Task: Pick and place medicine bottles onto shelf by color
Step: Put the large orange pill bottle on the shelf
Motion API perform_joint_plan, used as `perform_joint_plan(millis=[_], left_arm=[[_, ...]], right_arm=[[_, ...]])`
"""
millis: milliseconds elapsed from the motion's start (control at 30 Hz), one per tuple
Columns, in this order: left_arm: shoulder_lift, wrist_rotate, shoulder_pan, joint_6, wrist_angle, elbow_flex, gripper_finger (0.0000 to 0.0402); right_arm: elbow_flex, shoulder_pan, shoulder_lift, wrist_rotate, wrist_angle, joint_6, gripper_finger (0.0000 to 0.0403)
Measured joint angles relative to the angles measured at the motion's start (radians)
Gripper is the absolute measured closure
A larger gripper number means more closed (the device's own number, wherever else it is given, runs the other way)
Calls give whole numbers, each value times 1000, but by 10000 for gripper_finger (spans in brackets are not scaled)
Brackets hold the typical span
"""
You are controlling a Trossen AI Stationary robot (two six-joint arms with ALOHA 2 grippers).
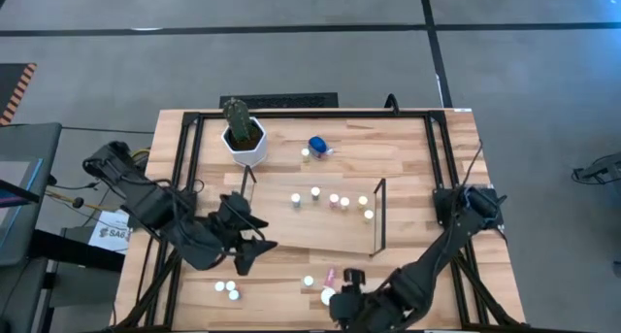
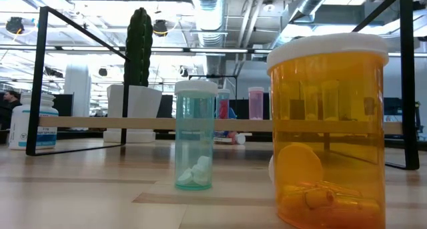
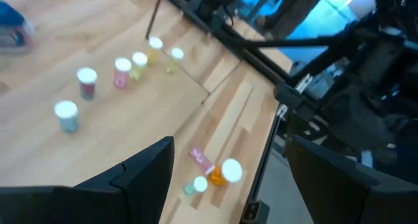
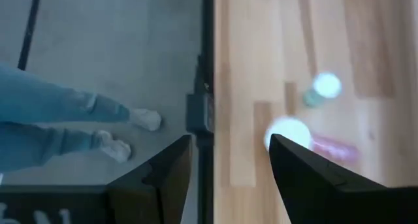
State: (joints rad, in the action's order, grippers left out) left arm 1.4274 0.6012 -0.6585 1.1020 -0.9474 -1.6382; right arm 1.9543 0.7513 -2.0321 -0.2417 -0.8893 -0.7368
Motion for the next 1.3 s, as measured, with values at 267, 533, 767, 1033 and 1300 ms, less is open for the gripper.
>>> perform_joint_plan(millis=[267,533,767,1033,1300], left_arm=[[32,-21,-28,11,11,0,120],[32,-7,-78,29,19,0,120],[32,6,-83,59,19,0,120],[31,17,-96,58,19,0,120],[31,97,-134,58,18,0,120]], right_arm=[[-2,-35,-69,84,144,-30,178],[-1,-113,-70,247,40,-41,153],[-1,-140,-70,237,-98,126,128],[-1,-104,-70,74,-29,320,127],[-1,-98,-128,52,-23,247,127]])
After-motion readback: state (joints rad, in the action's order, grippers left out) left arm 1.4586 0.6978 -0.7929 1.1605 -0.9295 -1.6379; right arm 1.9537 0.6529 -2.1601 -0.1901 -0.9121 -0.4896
